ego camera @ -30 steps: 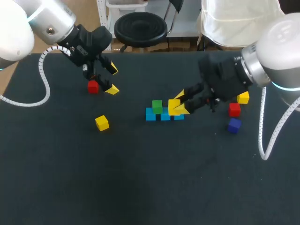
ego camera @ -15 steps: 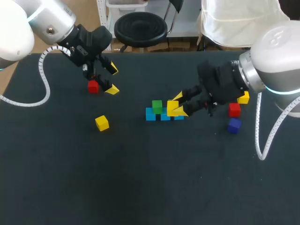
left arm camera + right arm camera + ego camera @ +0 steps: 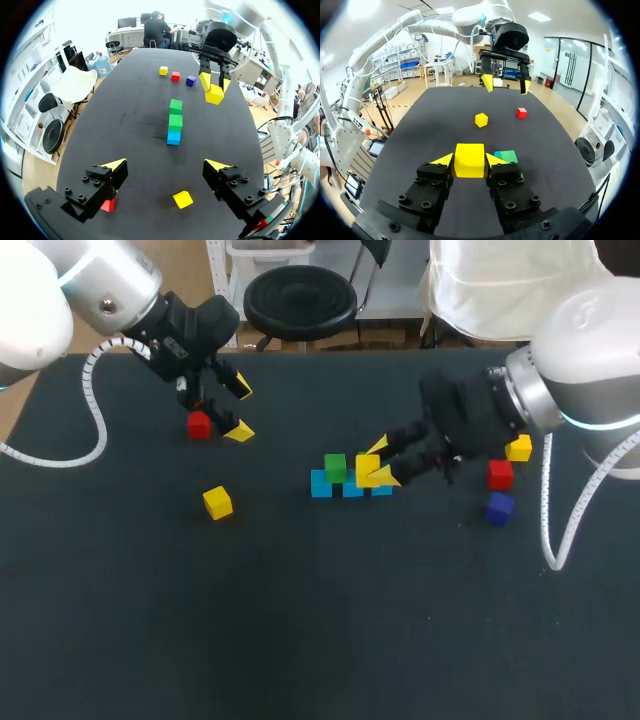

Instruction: Place the blue cubes, place green cubes on the blue cubes, place the yellow cubes on the green cubes, then place the red cubes on the yellow cubes, and place purple cube on the red cubes.

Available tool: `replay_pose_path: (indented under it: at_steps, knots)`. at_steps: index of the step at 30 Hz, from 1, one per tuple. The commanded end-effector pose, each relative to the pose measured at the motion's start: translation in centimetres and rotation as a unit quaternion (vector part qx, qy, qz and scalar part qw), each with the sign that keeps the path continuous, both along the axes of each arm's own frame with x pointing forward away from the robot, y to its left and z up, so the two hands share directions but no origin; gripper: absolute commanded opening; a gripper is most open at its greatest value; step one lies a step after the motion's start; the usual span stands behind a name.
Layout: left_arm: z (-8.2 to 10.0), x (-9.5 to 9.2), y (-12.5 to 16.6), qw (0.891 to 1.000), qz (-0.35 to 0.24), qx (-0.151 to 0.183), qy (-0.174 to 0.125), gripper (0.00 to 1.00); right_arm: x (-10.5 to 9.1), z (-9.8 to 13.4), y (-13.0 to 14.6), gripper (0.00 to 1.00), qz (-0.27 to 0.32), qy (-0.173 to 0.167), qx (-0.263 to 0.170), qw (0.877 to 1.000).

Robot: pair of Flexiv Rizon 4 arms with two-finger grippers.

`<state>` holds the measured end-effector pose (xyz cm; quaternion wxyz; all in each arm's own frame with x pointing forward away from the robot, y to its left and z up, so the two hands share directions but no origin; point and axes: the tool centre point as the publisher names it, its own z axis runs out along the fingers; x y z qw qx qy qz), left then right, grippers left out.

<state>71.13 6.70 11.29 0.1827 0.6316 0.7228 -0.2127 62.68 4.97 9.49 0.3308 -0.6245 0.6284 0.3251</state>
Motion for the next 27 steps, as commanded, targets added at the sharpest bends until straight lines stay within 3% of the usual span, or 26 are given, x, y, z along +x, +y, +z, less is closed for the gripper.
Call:
replay_pose_path:
  at_steps: [1,22,27]
  knots:
    - [-0.01,-0.04,0.06,1.000,-0.001,-0.001,-0.001,1.00,1.06,-0.32,0.35,0.00,0.008,0.003,0.008,1.000]
    - [-0.01,-0.04,0.06,1.000,-0.001,-0.001,-0.001,1.00,1.16,-0.17,0.52,0.00,0.005,0.006,-0.006,1.000]
    - [-0.01,-0.04,0.06,1.000,-0.001,-0.001,-0.001,1.00,1.86,-0.70,0.25,0.00,0.008,0.011,0.016,1.000]
